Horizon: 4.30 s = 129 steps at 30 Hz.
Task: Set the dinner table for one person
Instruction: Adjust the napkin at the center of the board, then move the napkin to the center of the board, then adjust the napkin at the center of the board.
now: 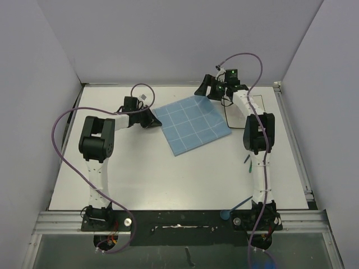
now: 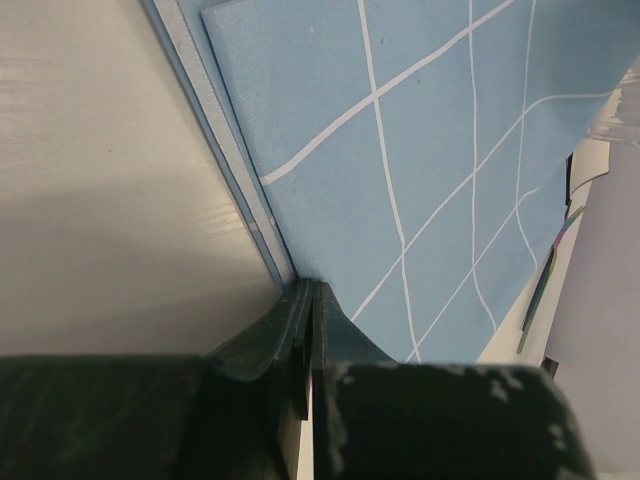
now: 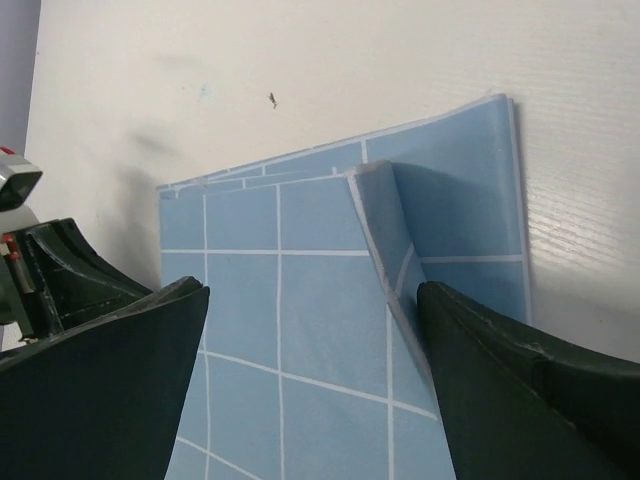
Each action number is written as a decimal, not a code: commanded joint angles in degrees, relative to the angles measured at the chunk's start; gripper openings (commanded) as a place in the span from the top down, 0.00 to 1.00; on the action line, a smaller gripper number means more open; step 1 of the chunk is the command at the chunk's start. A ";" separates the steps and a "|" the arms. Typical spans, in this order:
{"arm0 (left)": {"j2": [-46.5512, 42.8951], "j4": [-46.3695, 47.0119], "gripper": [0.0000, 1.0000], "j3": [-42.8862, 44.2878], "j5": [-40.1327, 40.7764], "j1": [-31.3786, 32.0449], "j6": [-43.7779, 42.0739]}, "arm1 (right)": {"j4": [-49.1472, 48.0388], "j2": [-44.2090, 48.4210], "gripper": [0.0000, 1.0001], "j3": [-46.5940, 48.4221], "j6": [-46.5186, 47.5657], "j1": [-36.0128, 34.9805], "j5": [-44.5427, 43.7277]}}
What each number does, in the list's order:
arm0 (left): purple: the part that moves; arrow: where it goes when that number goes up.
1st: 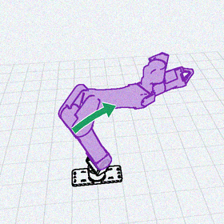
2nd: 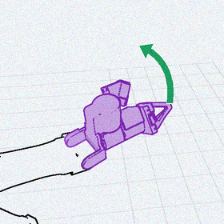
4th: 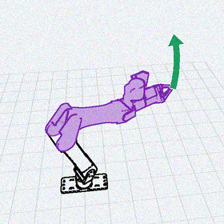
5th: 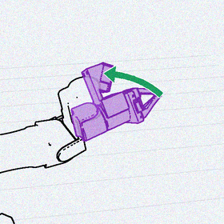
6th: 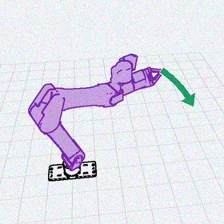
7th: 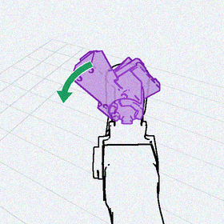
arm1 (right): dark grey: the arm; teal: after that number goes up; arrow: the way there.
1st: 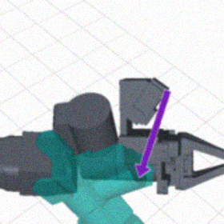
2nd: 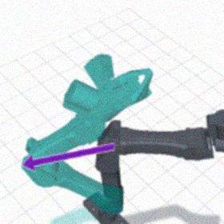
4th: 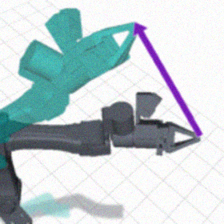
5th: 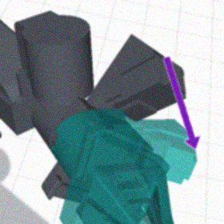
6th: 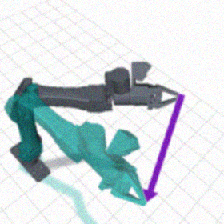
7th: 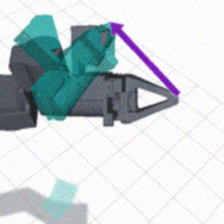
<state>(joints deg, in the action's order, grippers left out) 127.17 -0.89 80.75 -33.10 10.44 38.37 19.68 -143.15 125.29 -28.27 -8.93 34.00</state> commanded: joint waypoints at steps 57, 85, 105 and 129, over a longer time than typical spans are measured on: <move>-18.57 -11.68 1.00 -8.80 10.28 8.73 -7.69 | -9.40 19.57 1.00 -45.44 -0.81 -25.33 -13.22; -48.35 -23.36 0.76 -23.75 28.34 6.78 -12.74 | 17.01 31.62 0.12 -30.35 13.74 -29.56 -34.21; -62.02 -21.51 0.73 -37.50 32.40 7.27 -7.79 | 13.55 37.52 0.42 -45.94 13.11 -29.04 -36.11; -47.75 -21.88 0.73 -22.87 29.19 3.35 -13.57 | 21.07 8.07 0.54 -4.64 17.05 -14.75 -23.86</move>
<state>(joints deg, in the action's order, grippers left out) 77.65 -25.50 54.30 -2.31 14.79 26.52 40.75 -134.78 116.57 -11.33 -23.42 7.03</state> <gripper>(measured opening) 0.269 0.474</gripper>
